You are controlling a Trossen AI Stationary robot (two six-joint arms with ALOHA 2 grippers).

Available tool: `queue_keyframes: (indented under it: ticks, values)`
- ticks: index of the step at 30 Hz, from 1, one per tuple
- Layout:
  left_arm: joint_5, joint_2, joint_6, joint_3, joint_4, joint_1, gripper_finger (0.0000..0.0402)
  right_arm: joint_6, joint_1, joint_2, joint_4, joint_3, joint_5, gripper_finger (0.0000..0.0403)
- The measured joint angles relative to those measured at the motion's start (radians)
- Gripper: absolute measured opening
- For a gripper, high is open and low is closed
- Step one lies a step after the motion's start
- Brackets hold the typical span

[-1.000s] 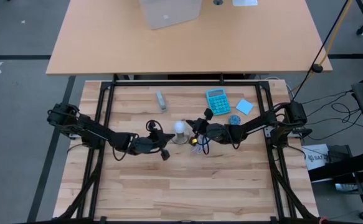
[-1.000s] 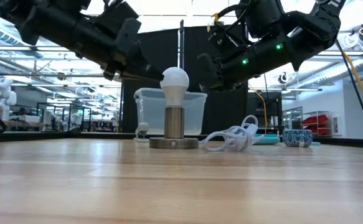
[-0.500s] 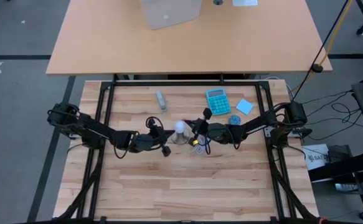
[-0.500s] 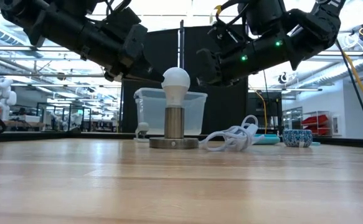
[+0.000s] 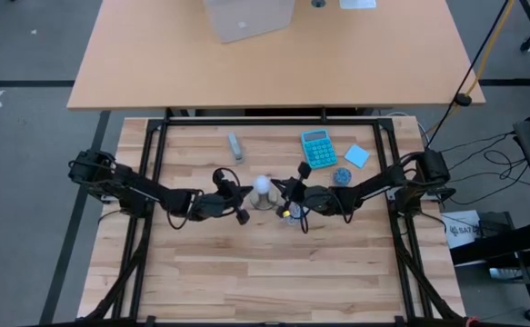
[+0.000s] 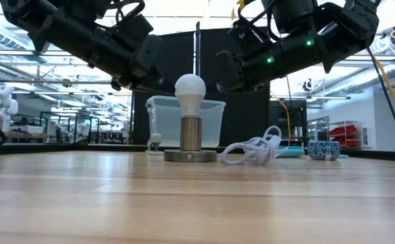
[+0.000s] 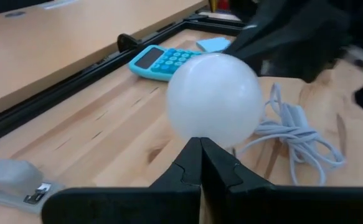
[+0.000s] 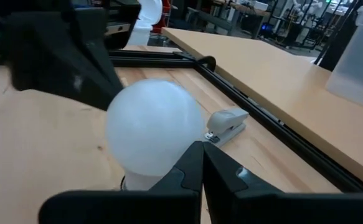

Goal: Screw lightbulb
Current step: Insert the white lightbulb into the desk lamp

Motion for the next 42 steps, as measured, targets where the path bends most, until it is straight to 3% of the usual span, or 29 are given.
queue_keyframes:
  ticks: [9,22,29,39,42]
  values:
    - [0.014,0.0,-0.004,0.001,-0.018,0.036,0.0,0.009,0.046,0.0,-0.047,0.002,-0.053,0.0]
    - [-0.019,-0.006,0.002,0.0,-0.025,0.019,0.0,0.041,0.092,0.001,-0.14,0.001,-0.034,0.0]
    - [-0.071,-0.074,0.007,0.0,-0.038,-0.063,0.0,0.078,0.066,0.001,-0.202,0.001,0.073,0.0]
    - [-0.033,-0.081,0.009,0.0,-0.039,-0.122,0.0,0.015,-0.041,0.001,-0.062,0.001,0.07,0.0]
    - [-0.032,-0.077,0.001,0.0,-0.039,-0.122,0.0,-0.013,-0.061,0.001,-0.003,0.0,0.014,0.0]
